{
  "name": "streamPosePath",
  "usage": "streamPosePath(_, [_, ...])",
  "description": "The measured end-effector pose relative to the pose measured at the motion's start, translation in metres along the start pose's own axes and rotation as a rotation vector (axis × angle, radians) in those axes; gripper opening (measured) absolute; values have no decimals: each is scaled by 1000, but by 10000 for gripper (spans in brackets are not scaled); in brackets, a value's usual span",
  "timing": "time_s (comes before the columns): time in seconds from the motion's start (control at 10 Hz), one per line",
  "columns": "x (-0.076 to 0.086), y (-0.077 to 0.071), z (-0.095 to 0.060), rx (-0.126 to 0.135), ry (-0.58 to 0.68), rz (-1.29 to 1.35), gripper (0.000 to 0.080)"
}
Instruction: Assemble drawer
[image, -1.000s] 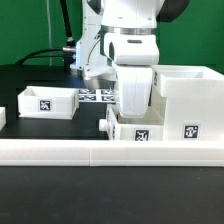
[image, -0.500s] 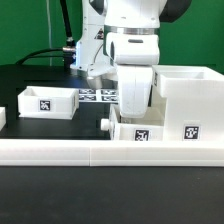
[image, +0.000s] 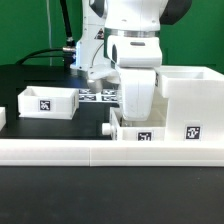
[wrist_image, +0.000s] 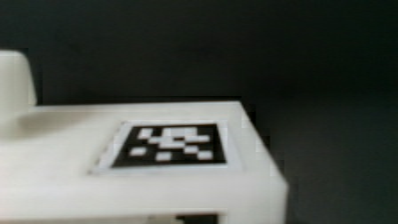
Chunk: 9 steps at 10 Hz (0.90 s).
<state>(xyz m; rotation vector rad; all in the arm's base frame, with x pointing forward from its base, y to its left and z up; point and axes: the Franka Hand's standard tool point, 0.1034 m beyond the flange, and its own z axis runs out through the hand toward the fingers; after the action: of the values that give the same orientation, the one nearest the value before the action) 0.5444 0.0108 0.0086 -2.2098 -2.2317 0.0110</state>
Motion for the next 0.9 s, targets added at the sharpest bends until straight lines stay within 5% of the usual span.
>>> streamPosePath(0.9, [7,3,-2,-6,0,14,44])
